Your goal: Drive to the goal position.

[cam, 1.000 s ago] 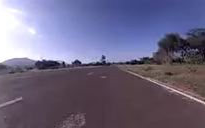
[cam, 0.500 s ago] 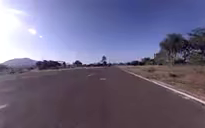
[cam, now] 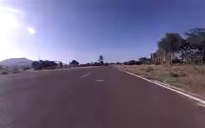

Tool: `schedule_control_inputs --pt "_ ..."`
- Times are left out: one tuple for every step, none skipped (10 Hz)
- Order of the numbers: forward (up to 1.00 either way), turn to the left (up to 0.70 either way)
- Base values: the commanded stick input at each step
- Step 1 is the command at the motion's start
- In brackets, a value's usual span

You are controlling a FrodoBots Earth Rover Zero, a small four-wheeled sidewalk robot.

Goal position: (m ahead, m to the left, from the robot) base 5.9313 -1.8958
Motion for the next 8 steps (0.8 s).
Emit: schedule_control_inputs --pt "1.00 0.00" --pt "1.00 0.00" --pt "1.00 0.00" --pt "1.00 0.00" --pt "1.00 0.00" --pt "1.00 0.00" --pt "1.00 0.00" --pt "1.00 -0.05"
